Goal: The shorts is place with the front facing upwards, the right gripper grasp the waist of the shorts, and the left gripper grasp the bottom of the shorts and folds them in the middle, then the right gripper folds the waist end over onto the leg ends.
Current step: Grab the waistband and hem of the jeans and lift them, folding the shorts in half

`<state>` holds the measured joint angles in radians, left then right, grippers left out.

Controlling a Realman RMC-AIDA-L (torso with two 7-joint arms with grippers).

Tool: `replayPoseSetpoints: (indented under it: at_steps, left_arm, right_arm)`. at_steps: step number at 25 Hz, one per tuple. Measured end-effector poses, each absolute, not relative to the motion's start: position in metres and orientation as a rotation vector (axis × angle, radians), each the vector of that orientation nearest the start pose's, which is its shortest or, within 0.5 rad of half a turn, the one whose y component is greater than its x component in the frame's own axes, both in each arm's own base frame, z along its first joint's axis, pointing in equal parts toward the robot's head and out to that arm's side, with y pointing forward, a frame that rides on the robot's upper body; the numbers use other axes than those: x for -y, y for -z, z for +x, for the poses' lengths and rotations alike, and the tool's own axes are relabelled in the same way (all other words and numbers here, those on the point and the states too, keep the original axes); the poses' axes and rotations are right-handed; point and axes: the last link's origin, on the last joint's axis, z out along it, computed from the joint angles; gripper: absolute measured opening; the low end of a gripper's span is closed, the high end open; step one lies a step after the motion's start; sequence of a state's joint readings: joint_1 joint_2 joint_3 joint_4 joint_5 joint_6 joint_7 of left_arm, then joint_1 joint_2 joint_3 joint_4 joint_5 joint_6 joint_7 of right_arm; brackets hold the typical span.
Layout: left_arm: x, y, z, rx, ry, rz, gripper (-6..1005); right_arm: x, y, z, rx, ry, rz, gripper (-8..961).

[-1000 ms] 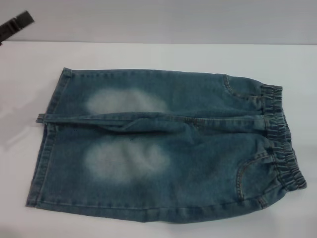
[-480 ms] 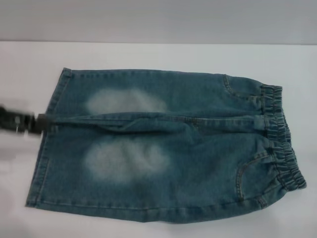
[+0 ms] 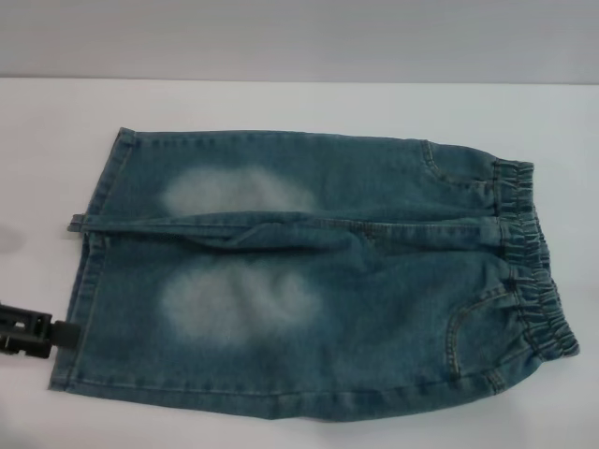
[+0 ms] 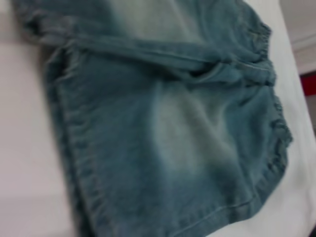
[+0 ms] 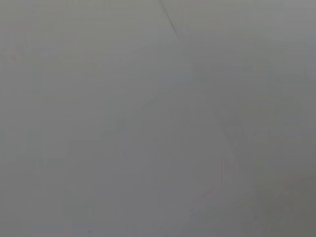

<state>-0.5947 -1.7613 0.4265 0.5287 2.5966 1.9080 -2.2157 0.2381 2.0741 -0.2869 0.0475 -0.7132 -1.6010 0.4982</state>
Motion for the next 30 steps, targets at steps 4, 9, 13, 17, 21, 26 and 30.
replayPoseSetpoints:
  at_steps: [4,9,13,17,21,26,30]
  left_arm:
    - [-0.286,-0.109,-0.34,2.046,0.157,-2.406,843]
    - [-0.282,-0.105,-0.347,2.075,0.146,-2.364,843]
    - [-0.282,-0.102,-0.35,2.089,0.118,-2.33,843]
    - [-0.283,-0.096,-0.353,2.088,0.086,-2.311,843]
    - [-0.284,-0.093,-0.355,2.085,0.043,-2.3,843]
    - [-0.285,-0.089,-0.357,2.091,0.013,-2.281,843]
    - [-0.286,-0.088,-0.356,2.087,0.007,-2.281,843]
  right_arm:
    - [-0.221,-0.075,0.4,-0.626,-0.939,-0.942,681]
    - [-0.223,-0.074,0.399,-0.626,-0.942,-0.949,679]
    - [-0.224,-0.075,0.4,-0.627,-0.938,-0.953,678]
    - [-0.224,-0.075,0.401,-0.628,-0.933,-0.956,677]
    - [-0.224,-0.076,0.401,-0.629,-0.931,-0.954,675]
    - [-0.224,-0.076,0.403,-0.635,-0.926,-0.954,674]
    - [-0.224,-0.075,0.403,-0.638,-0.924,-0.957,672]
